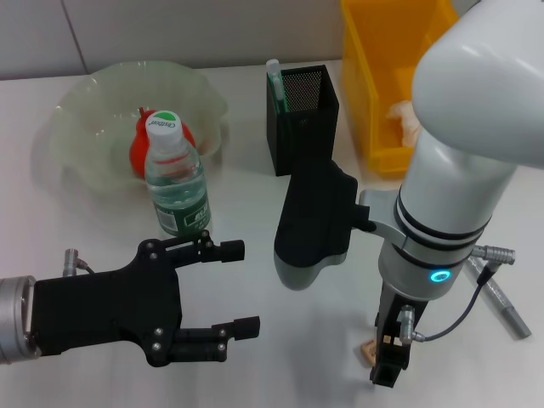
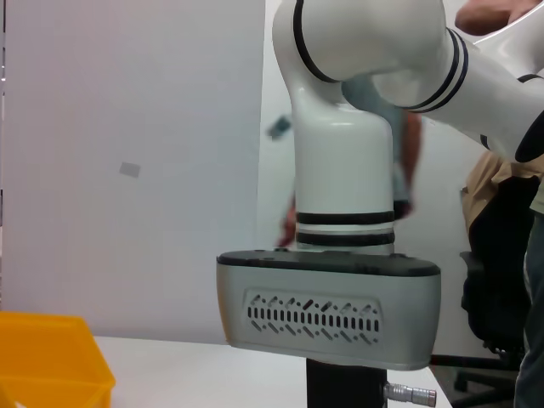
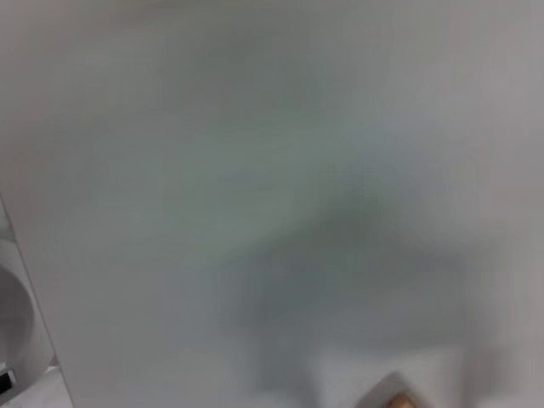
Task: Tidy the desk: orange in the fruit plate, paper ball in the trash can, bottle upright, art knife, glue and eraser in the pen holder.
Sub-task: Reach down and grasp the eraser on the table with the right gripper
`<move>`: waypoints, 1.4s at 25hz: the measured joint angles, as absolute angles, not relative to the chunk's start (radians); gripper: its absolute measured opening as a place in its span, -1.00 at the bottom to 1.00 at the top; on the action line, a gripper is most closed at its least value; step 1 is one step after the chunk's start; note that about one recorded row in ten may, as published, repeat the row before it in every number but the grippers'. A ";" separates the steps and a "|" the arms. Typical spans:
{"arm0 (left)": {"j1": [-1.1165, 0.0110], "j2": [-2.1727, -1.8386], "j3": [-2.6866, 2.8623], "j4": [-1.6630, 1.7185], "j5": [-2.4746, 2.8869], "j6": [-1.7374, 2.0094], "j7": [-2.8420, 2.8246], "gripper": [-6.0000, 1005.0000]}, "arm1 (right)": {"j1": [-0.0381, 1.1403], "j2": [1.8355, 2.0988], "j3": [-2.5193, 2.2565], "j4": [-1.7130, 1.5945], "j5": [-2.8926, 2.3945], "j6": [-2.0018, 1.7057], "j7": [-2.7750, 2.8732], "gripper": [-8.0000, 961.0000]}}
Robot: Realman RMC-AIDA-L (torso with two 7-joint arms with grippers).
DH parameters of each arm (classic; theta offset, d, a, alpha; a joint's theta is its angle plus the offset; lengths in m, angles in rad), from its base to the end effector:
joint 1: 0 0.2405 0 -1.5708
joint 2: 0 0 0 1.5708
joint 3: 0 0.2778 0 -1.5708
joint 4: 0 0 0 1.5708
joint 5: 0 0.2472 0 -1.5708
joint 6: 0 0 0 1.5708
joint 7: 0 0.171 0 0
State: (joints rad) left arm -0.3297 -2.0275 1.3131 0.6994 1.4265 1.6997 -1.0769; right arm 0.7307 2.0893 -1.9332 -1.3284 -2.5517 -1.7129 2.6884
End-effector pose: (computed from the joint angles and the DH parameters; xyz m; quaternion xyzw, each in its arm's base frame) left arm -0.2535 0.2992 -0.0593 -0.9378 -0.0380 -0.3443 0.0239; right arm 0.1545 0.3230 -0.1241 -0.9140 0.1614 -0.3710 0.0291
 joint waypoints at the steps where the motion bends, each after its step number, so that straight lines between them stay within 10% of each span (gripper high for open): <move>1: -0.330 -2.028 1.313 0.700 1.427 1.700 -1.077 0.61 | 0.730 2.089 -1.934 -1.328 -2.552 -1.712 2.689 0.41; 35: -0.329 -2.029 1.313 0.699 1.427 1.700 -1.074 0.61 | 0.736 2.089 -1.976 -1.300 -2.551 -1.685 2.710 0.03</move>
